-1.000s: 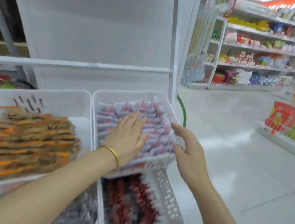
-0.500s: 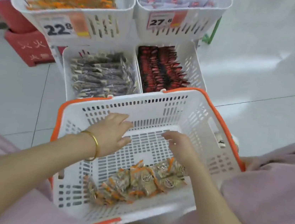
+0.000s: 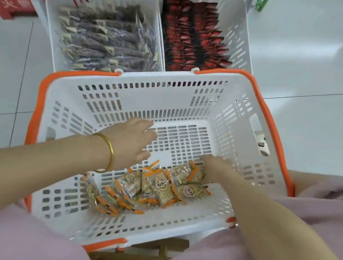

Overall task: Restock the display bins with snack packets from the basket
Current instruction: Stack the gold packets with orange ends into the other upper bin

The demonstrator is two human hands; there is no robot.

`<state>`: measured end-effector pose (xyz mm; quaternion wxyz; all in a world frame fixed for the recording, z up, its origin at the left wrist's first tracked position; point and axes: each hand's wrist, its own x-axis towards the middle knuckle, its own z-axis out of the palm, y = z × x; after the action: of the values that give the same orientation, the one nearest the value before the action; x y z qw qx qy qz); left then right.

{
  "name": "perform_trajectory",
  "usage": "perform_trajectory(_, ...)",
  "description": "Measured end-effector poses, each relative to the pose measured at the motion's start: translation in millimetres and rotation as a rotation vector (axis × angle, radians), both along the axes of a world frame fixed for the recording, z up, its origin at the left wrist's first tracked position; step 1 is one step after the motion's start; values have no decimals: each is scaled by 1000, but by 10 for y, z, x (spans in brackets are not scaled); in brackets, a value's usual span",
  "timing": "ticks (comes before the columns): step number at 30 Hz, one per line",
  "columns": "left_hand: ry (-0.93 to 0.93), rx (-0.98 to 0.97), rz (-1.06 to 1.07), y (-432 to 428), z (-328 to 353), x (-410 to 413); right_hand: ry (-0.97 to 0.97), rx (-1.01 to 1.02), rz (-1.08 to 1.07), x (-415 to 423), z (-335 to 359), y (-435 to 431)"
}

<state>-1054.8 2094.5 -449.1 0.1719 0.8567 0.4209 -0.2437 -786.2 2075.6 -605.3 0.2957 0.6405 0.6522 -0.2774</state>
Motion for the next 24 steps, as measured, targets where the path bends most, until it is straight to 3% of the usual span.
perform_trajectory(4, -6, -28, 35, 5, 0, 19, 7, -21, 44, -15, -37, 24)
perform_trajectory(10, -21, -39, 59, -34, 5, 39, 115, -1, 296, -327, -37, 52)
perform_trajectory(17, -18, -48, 65, -72, 13, 34, 32, 24, 456, -424, -19, -2)
perform_trajectory(21, -28, -52, 84, -53, 54, 13, 198, 30, 222, -410, 149, 38)
perform_trajectory(24, -123, -83, 189, 9, 156, 17, 464, 122, -100, -483, 544, 230)
